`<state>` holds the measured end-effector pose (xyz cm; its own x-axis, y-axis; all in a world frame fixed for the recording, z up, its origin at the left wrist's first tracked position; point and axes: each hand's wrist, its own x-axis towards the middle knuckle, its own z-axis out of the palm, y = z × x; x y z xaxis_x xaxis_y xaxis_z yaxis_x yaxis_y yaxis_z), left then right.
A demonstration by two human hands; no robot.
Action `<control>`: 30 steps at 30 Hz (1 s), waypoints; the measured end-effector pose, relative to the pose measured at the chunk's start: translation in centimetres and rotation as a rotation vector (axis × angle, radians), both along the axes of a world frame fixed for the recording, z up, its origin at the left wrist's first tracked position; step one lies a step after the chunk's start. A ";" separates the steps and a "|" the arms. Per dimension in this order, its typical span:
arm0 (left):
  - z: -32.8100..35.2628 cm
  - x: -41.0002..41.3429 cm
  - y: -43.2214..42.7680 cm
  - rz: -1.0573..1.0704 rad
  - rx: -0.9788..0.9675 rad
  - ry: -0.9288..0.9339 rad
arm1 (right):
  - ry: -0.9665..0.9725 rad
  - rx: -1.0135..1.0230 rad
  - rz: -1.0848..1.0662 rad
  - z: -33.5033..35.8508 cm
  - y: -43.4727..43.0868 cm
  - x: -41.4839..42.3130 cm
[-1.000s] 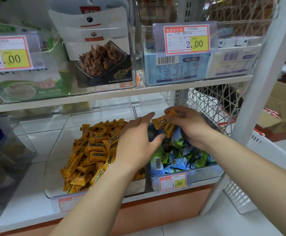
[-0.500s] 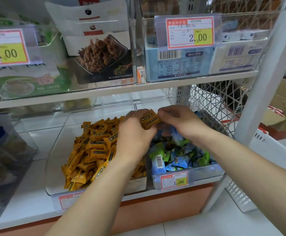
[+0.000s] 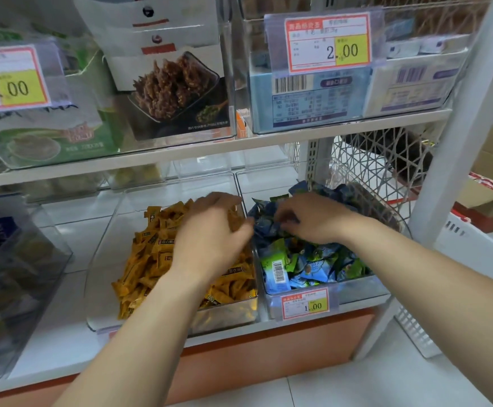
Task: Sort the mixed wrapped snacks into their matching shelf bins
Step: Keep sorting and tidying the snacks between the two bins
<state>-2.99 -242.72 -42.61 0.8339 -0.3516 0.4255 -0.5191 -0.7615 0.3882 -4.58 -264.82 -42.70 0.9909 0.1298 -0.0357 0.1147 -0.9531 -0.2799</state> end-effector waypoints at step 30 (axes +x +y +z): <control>-0.2 -1.4 -2.6 -0.208 -0.254 0.042 | -0.228 0.912 -0.015 1.7 0.5 -2.9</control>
<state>-4.38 -245.34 -42.83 0.7742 -0.4032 0.4878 -0.6326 -0.5169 0.5768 -7.43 -264.36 -41.01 0.9631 -0.0009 0.2691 0.2487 -0.3786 -0.8915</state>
